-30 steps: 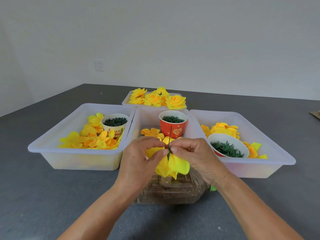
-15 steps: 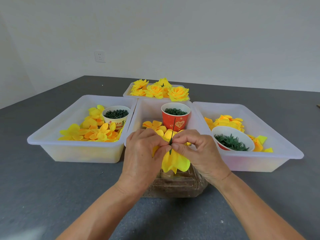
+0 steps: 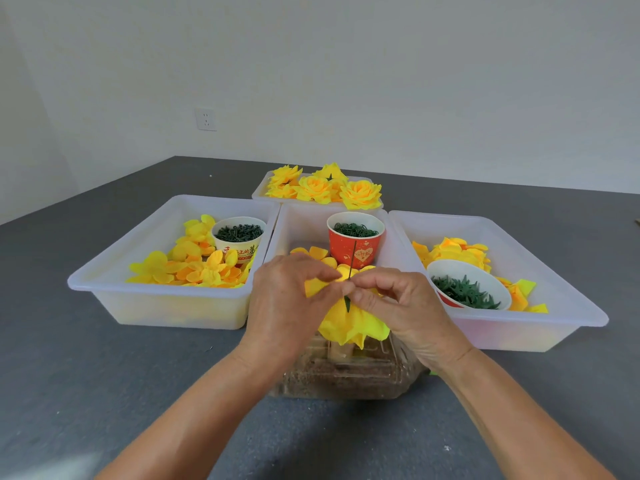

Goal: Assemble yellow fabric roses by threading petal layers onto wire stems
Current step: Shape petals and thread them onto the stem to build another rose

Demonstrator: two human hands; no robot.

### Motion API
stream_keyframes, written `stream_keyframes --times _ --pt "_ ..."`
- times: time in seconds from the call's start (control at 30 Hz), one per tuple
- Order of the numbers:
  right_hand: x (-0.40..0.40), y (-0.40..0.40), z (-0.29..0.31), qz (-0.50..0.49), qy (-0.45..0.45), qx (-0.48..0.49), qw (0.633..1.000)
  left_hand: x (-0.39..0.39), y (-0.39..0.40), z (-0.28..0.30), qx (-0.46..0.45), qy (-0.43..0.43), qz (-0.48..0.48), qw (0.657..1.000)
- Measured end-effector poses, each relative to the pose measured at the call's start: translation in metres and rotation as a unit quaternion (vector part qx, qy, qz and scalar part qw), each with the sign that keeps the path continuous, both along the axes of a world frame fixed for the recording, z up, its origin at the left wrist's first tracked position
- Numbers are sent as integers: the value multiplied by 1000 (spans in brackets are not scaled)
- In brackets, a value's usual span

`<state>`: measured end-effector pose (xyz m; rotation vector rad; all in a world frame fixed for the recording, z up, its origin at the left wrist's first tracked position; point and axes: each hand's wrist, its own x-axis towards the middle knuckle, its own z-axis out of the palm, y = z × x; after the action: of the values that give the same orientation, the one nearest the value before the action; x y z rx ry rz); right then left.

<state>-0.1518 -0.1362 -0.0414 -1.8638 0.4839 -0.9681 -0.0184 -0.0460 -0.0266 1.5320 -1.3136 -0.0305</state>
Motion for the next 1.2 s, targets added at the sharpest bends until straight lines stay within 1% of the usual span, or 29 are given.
stream_keyframes --times 0.1,0.23,0.33,0.4,0.43,0.5,0.6,0.8,0.9,1.0,1.1,1.17,1.2 --pt "4 3 4 1 2 -8 1000 0 -7 15 14 60 -23 998" --pt "8 5 4 -9 -5 33 999 2 -15 24 42 39 -34 998" --pt "8 2 0 -12 -6 33 999 3 -18 25 63 37 -64 995" --pt "9 1 -1 -10 -7 20 1000 4 -18 26 83 41 -83 992" --pt "9 1 -2 -13 -8 10 1000 4 -19 26 86 28 -81 993" --pt "10 -1 -4 -31 -6 -22 999 4 -20 26 81 -13 -60 995" --pt "10 -3 -7 -62 -1 -66 996 1 -20 28 73 -37 -41 996" --pt "14 -2 -13 -117 -2 -137 984 0 -21 28 77 -42 -51 995" --pt "14 0 -15 -135 -7 -149 979 1 -21 29 86 -39 -53 994" --pt "14 2 -10 -140 11 -131 981 2 -24 30 99 -39 -56 993" --pt "12 8 -3 -142 24 -71 987 4 -25 30 106 -33 -60 992" --pt "15 17 1 -175 37 -26 983 4 -24 30 109 -34 -62 992" --pt "18 21 2 -209 50 -17 976 4 -23 30 110 -33 -62 991"
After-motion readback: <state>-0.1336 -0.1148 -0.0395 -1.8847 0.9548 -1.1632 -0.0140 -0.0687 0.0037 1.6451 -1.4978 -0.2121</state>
